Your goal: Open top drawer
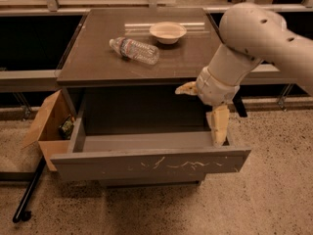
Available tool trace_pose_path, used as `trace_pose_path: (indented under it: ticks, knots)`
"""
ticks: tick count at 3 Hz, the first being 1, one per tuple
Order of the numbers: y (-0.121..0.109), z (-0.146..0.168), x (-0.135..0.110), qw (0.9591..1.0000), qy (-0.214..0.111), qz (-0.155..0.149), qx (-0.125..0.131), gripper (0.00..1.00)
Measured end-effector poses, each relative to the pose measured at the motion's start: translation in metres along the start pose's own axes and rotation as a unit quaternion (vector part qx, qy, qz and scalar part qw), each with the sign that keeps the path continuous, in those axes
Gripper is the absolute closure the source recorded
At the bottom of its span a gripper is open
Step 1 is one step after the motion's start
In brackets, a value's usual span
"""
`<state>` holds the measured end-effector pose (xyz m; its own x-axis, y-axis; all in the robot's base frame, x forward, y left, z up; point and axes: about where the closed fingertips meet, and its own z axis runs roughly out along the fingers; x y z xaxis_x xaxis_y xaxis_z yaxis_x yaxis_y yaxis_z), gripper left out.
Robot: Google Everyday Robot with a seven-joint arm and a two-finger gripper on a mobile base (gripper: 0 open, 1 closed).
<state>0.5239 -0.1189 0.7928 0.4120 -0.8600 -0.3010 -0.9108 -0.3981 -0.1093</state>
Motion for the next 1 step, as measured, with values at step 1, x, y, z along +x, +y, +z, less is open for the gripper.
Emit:
trace_pose_path:
  ticks: [1]
  knots:
    - [-0.0154,-0.0612,-0.0054,0.9985,0.016,-0.028,0.043,0.0]
